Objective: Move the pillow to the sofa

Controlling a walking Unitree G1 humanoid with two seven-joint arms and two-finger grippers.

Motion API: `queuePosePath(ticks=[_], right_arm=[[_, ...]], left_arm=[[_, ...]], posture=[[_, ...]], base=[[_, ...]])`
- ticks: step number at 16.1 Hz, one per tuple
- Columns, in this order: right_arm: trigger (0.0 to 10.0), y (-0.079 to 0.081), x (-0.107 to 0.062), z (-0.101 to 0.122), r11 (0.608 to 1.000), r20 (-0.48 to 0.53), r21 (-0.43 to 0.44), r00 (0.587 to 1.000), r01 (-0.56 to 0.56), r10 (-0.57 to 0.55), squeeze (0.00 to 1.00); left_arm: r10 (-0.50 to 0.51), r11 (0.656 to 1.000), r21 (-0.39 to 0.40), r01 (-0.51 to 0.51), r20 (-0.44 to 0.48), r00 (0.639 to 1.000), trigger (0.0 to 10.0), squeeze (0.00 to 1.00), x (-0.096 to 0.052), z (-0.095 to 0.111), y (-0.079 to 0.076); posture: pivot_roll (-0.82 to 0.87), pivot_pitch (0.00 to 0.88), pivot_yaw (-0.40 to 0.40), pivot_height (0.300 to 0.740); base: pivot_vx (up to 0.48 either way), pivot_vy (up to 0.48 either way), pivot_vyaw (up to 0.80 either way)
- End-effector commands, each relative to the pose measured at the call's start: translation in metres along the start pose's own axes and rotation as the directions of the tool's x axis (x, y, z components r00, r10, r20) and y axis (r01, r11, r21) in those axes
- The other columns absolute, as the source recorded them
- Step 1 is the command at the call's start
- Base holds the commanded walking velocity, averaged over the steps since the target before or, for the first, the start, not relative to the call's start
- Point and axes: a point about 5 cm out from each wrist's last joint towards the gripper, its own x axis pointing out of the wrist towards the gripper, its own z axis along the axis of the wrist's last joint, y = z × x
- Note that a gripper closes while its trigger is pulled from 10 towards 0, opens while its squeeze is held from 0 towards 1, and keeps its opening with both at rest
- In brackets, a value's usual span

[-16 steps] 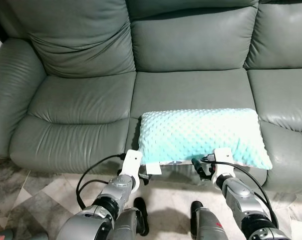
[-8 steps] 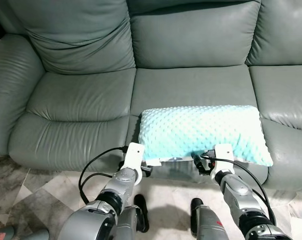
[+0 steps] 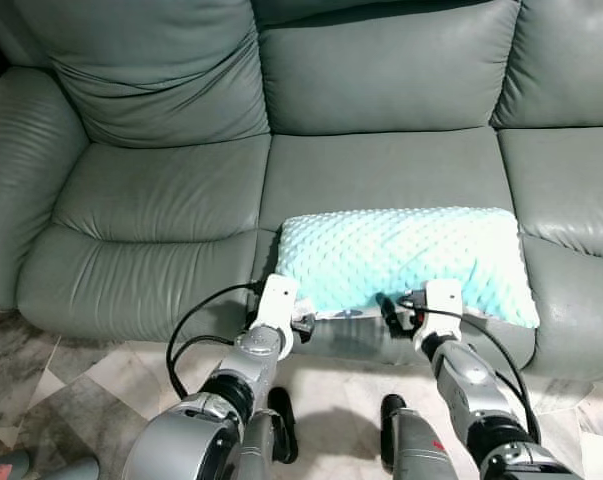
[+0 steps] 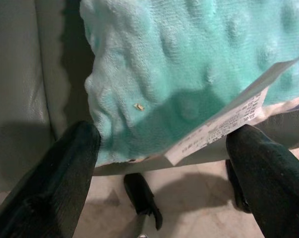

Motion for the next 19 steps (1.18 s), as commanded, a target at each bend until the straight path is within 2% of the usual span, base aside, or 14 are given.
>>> queuePosePath(ticks=[1, 5, 10, 15, 17, 19], right_arm=[[10.0, 0.006, -0.001, -0.007, 1.000, -0.012, 0.029, 1.000, 0.004, -0.003, 0.00], [10.0, 0.019, 0.006, 0.007, 0.999, 0.052, 0.029, 0.998, -0.022, 0.021, 0.00], [10.0, 0.030, 0.003, -0.001, 0.998, 0.040, 0.039, 0.998, -0.042, 0.041, 0.00], [10.0, 0.026, -0.009, -0.016, 0.998, 0.008, -0.051, 1.000, -0.019, 0.020, 0.00], [10.0, 0.023, -0.015, -0.023, 0.998, -0.005, -0.062, 1.000, -0.002, 0.001, 0.00], [10.0, 0.017, -0.024, -0.032, 0.995, -0.026, -0.084, 0.999, 0.045, -0.047, 0.00]], left_arm=[[0.008, 1.000, 0.006, -0.008, -0.031, 0.999, 10.0, 0.00, -0.001, -0.009, -0.002], [-0.003, 1.000, 0.015, 0.003, -0.003, 1.000, 10.0, 0.00, 0.001, 0.001, -0.008], [-0.020, 0.999, 0.035, 0.019, 0.014, 1.000, 10.0, 0.00, 0.001, 0.005, -0.015], [-0.032, 0.997, 0.067, 0.029, 0.040, 0.999, 10.0, 0.00, 0.001, 0.008, -0.016], [-0.044, 0.996, 0.078, 0.040, 0.046, 0.998, 10.0, 0.00, 0.001, 0.007, -0.015], [-0.066, 0.994, 0.092, 0.060, 0.061, 0.996, 10.0, 0.00, 0.000, 0.004, -0.013]], posture=[[-0.04, 0.398, 0.207, 0.740], [-0.04, 0.392, 0.209, 0.740], [-0.04, 0.395, 0.211, 0.740], [-0.04, 0.394, 0.210, 0.740], [-0.04, 0.391, 0.210, 0.740], [-0.04, 0.382, 0.212, 0.740]], base=[[0.000, 0.000, 0.00], [0.000, 0.000, 0.00], [0.000, 0.000, 0.00], [0.000, 0.000, 0.00], [0.000, 0.000, 0.00], [0.000, 0.000, 0.00]])
